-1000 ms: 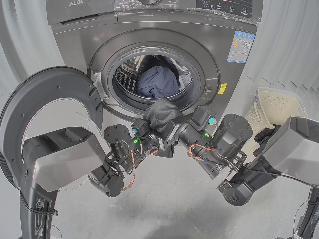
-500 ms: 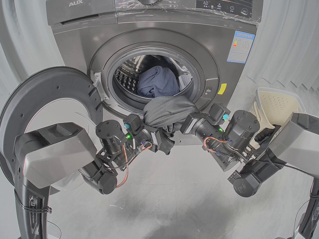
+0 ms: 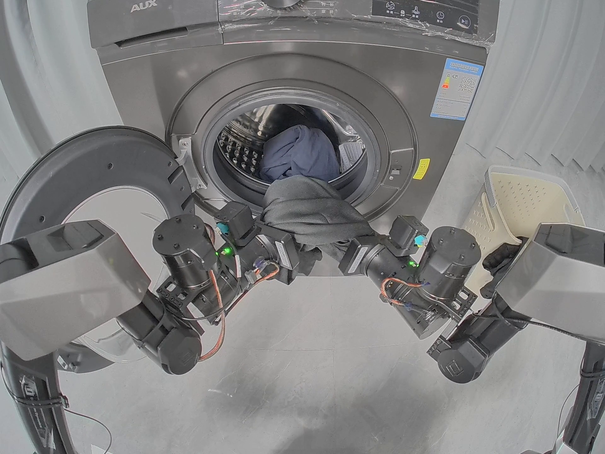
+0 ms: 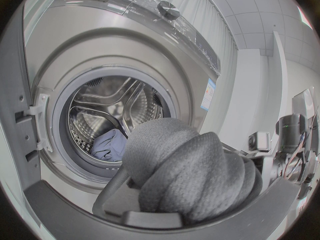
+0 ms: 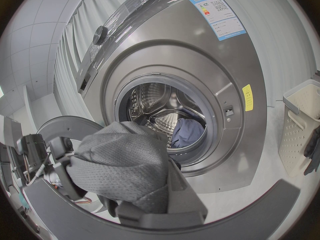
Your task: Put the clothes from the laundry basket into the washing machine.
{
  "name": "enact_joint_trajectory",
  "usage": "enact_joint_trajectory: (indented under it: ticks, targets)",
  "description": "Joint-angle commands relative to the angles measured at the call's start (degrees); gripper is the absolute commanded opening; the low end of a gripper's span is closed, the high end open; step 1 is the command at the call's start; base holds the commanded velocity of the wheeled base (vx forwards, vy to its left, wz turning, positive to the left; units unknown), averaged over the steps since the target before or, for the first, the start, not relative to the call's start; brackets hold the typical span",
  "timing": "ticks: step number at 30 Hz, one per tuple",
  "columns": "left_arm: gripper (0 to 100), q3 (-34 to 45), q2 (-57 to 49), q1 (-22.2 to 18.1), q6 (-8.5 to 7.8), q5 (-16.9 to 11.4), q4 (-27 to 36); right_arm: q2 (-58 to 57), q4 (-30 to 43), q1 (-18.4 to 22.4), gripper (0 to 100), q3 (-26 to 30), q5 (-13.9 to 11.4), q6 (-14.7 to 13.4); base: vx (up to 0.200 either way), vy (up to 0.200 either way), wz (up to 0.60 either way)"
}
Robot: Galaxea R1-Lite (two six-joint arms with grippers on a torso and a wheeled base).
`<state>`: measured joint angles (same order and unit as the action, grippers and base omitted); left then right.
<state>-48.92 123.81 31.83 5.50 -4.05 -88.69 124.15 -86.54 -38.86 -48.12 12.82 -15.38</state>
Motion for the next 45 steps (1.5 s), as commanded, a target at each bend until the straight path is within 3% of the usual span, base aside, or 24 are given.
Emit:
enact_joint_trajectory:
  ticks: [1,3,4,9,10,11,12,15,21,33,38,45]
  targets:
    - [0,2.87,-5.24,0.78,-0.14,0.00,-0.17,1.01,-0.38,-1.13,0,0.22,-0.61,0.44,0.000,0.000,0.00]
    - [0,3.92,-6.30,0.78,-0.22,0.18,-0.26,0.22,-1.44,-2.09,0,0.92,-0.96,0.53,0.000,0.000,0.00]
    - [0,5.06,-7.18,0.69,-0.22,0.36,-0.17,-0.31,-1.70,-2.71,100,1.01,-1.31,0.53,0.000,0.000,0.00]
    - [0,9.63,-10.34,0.78,0.57,0.18,-0.17,-4.62,-1.70,-4.47,100,5.84,-3.42,0.97,0.000,0.000,0.00]
    - [0,12.80,-12.10,0.78,1.27,-0.08,-0.26,-6.99,-1.70,-5.43,100,10.67,-5.18,2.11,0.000,0.000,0.00]
    - [0,12.80,-12.10,0.78,1.27,-0.08,-0.26,-6.99,-1.70,-5.43,100,10.67,-5.18,2.11,0.000,0.000,0.00]
    - [0,15.08,-13.59,0.78,1.45,-0.26,-0.26,-9.28,-1.70,-5.96,100,16.39,-7.29,3.34,0.000,0.000,0.00]
    - [0,17.72,-15.88,0.69,1.45,-0.35,-0.26,-13.14,-1.70,-8.07,100,25.35,-10.72,5.28,0.000,0.000,0.00]
    - [0,21.41,-18.69,0.78,0.74,-0.52,-0.26,-17.45,-1.61,-11.85,100,37.31,-11.77,5.28,0.000,0.000,0.00]
    - [0,25.45,-18.34,1.04,-1.02,-1.58,-0.26,-18.59,-1.70,-6.84,100,37.75,-11.33,4.84,0.000,0.000,0.00]
    - [0,26.33,-18.78,1.04,-1.02,-1.49,-0.26,-18.50,-1.70,-4.55,100,37.39,-11.42,4.84,0.000,0.000,0.00]
    - [0,27.74,-18.78,1.22,-1.02,-1.23,-0.26,-18.50,-1.70,-4.47,100,36.51,-11.42,4.93,0.000,0.000,0.00]
